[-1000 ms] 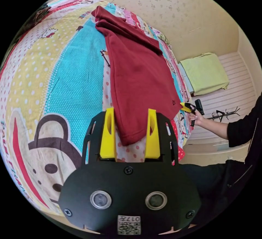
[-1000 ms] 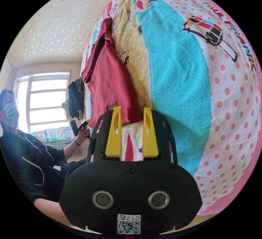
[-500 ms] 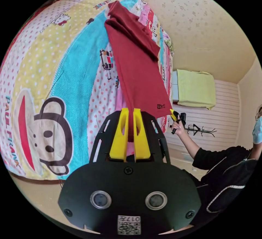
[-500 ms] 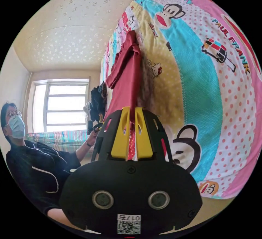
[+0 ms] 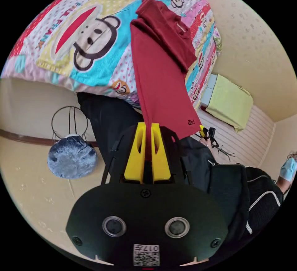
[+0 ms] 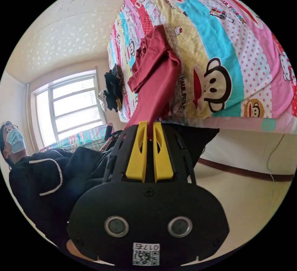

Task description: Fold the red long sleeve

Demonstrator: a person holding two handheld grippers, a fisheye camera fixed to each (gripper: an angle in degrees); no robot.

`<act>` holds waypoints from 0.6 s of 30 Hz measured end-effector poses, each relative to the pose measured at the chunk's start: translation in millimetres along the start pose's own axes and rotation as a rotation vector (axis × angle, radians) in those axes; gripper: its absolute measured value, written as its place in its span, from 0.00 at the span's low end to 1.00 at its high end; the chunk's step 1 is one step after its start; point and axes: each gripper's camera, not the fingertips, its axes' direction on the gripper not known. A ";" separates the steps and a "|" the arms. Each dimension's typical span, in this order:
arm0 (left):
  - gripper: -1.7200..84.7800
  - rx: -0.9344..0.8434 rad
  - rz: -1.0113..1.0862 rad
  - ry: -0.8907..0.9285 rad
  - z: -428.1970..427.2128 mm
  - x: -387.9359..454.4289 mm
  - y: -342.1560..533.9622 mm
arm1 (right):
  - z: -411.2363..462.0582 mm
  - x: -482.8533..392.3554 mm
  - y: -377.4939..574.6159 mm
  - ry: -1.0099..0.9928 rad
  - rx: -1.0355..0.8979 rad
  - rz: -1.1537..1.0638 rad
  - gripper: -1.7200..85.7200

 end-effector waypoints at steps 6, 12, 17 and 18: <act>0.05 0.079 0.048 0.142 -37.2 35.4 -55.4 | 1.8 -28.3 -77.8 -0.142 0.124 -0.130 0.06; 0.08 0.181 0.122 0.126 -94.1 91.0 -172.6 | -3.5 -96.5 -226.4 -0.080 0.215 -0.249 0.08; 0.19 0.484 0.118 0.576 -109.4 59.3 -229.2 | 10.2 -73.8 -289.6 -0.257 0.332 -0.157 0.11; 0.19 0.548 0.108 0.660 -106.1 49.6 -227.3 | 12.0 -63.3 -283.5 -0.335 0.397 -0.138 0.12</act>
